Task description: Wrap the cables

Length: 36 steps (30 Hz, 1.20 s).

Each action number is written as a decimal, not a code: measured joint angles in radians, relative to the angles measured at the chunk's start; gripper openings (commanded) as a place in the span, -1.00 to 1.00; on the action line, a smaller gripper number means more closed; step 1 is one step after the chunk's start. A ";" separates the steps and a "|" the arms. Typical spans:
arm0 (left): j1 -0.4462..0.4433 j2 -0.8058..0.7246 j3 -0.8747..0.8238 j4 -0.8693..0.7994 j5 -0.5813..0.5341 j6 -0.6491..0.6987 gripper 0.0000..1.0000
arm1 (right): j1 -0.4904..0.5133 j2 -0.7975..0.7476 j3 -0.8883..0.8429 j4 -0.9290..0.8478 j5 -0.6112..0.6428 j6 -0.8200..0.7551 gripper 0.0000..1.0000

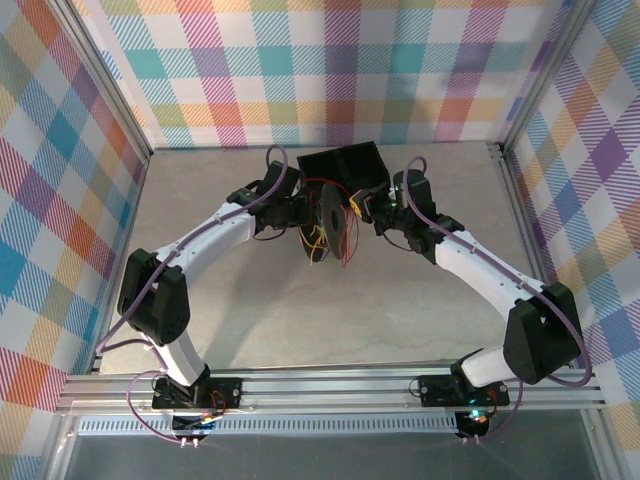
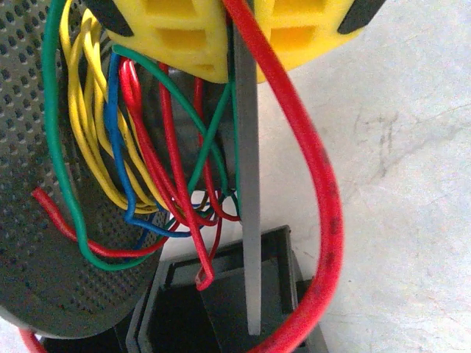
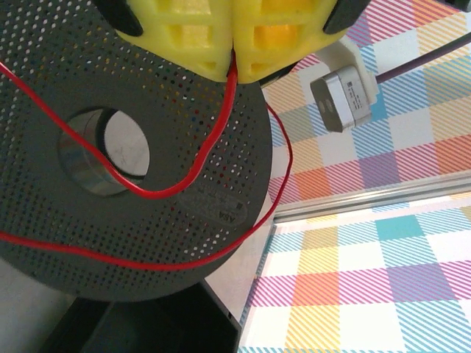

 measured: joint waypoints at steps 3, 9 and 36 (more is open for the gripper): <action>0.000 -0.040 -0.029 -0.013 0.001 0.026 -1.00 | -0.012 -0.028 0.019 -0.082 0.044 -0.112 -1.00; 0.015 -0.144 -0.063 -0.047 0.078 0.056 -1.00 | -0.054 -0.145 0.085 -0.201 0.224 -0.484 -1.00; 0.260 -0.379 -0.095 -0.075 0.457 -0.053 -1.00 | -0.508 -0.021 0.203 -0.477 0.396 -0.944 -1.00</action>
